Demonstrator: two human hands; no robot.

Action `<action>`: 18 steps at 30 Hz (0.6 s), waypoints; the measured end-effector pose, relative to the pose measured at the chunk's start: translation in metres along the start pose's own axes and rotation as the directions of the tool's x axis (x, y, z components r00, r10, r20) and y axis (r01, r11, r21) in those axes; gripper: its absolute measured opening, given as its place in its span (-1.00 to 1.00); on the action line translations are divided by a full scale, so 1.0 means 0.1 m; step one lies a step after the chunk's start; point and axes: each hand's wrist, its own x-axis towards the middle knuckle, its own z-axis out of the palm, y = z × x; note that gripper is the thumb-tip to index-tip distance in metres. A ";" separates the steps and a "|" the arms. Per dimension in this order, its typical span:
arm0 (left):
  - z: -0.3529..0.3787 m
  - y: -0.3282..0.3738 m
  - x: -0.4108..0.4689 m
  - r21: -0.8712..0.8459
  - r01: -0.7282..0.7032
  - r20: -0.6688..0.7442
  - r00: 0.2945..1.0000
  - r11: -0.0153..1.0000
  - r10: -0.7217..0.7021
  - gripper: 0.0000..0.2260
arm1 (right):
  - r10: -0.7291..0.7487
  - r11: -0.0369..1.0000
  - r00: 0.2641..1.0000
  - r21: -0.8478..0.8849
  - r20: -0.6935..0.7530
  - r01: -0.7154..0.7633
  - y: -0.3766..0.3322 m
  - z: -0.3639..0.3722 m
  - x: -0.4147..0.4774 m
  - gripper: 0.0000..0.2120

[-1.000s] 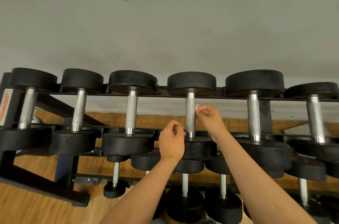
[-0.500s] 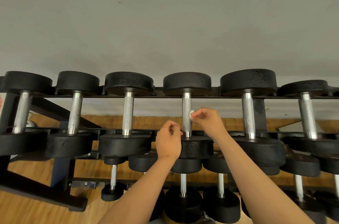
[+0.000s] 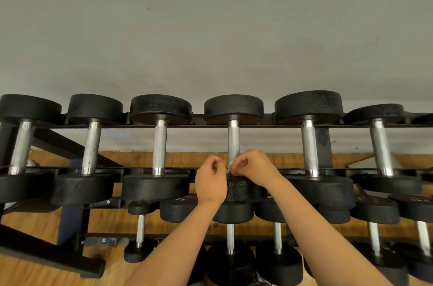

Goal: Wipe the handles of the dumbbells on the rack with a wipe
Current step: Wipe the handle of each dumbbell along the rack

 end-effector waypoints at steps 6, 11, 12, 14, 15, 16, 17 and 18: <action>0.00 0.00 -0.01 0.007 0.010 -0.005 1.000 1.000 -0.010 -0.83 | -0.028 0.999 0.994 -0.037 -0.104 0.024 -0.04 -0.05 0.06 -0.99; 0.00 -0.01 0.01 0.002 0.001 -0.006 1.000 1.000 -0.001 -0.83 | -0.024 0.995 0.995 -0.097 0.101 0.034 -0.05 -0.06 0.01 -0.96; 0.01 -0.01 0.01 -0.002 0.001 -0.008 1.000 1.000 -0.001 -0.83 | -0.022 0.994 0.995 -0.103 0.098 0.032 -0.06 -0.07 0.02 -0.96; 0.00 0.00 -0.01 -0.001 0.005 -0.005 1.000 1.000 -0.005 -0.83 | -0.017 0.993 0.999 -0.119 0.052 0.023 -0.08 -0.06 0.05 -0.97; 0.00 0.01 -0.01 0.002 0.010 -0.003 1.000 1.000 -0.010 -0.82 | -0.017 0.992 1.000 -0.122 0.008 0.017 -0.10 -0.05 0.06 -0.97; 0.00 0.02 -0.01 0.003 0.012 -0.004 1.000 1.000 -0.012 -0.82 | -0.024 0.993 0.999 -0.121 -0.036 0.019 -0.11 -0.04 0.07 -0.97; 0.00 0.02 -0.01 0.003 0.014 -0.007 1.000 1.000 -0.014 -0.82 | -0.035 0.992 0.997 -0.123 -0.064 0.027 -0.12 -0.04 0.08 -0.97; 0.00 0.02 -0.01 0.004 0.015 -0.009 1.000 1.000 -0.015 -0.82 | -0.042 0.991 0.997 -0.130 -0.067 0.033 -0.13 -0.04 0.09 -0.96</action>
